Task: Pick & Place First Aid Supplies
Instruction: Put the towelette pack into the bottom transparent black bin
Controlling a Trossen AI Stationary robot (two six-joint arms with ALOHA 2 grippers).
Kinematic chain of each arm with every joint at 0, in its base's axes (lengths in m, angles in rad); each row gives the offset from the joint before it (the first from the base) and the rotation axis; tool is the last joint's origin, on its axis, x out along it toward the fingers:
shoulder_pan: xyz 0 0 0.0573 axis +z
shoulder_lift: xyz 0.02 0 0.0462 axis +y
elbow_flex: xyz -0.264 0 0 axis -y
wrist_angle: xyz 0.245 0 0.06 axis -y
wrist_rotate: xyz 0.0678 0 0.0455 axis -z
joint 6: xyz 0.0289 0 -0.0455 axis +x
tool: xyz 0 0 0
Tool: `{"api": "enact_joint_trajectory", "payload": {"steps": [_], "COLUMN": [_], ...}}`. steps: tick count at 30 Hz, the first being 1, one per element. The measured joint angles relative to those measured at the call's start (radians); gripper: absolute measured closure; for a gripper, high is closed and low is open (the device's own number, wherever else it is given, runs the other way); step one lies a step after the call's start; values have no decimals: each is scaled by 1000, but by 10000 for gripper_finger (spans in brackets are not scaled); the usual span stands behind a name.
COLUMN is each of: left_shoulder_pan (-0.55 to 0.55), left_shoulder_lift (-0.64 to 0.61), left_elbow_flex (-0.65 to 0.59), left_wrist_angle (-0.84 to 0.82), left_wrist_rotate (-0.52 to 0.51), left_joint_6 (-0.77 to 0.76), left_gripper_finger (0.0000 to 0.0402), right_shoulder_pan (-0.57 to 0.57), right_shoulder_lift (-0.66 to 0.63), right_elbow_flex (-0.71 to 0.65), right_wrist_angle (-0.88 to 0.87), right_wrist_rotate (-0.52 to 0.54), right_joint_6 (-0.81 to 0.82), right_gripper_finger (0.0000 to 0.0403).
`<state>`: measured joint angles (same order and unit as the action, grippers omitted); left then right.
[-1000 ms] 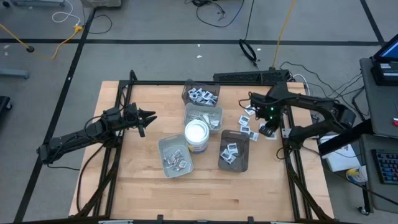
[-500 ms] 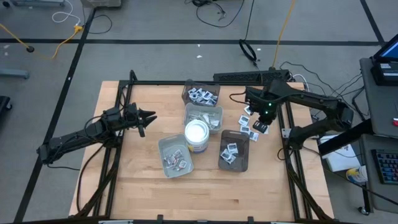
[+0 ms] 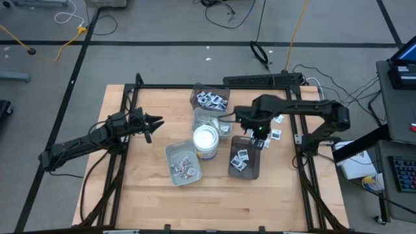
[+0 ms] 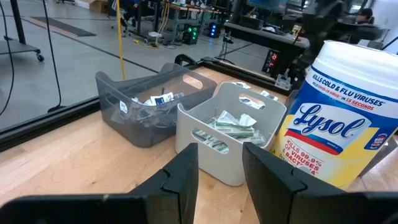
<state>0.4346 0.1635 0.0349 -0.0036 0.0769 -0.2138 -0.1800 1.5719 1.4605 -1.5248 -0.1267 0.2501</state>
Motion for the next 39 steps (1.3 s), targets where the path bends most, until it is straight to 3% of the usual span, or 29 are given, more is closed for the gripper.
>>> {"api": "enact_joint_trajectory", "payload": {"steps": [3, 14, 25, 39], "left_shoulder_pan": [0, 0, 0, 0], "left_shoulder_lift": [0, 0, 0, 0], "left_elbow_flex": [0, 0, 0, 0], "left_wrist_angle": [0, 0, 0, 0], "left_wrist_rotate": [0, 0, 0, 0], "left_joint_6": [0, 0, 0, 0], "left_gripper_finger": [273, 273, 273, 273], "right_shoulder_pan": [49, 190, 209, 171], "right_shoulder_lift": [38, 193, 256, 195], "right_elbow_flex": [32, 39, 39, 38], "right_wrist_angle": [20, 215, 272, 258], "right_wrist_rotate": [-40, -28, -28, -27], "right_joint_6": [8, 53, 53, 79], "right_gripper_finger": [403, 403, 396, 254]}}
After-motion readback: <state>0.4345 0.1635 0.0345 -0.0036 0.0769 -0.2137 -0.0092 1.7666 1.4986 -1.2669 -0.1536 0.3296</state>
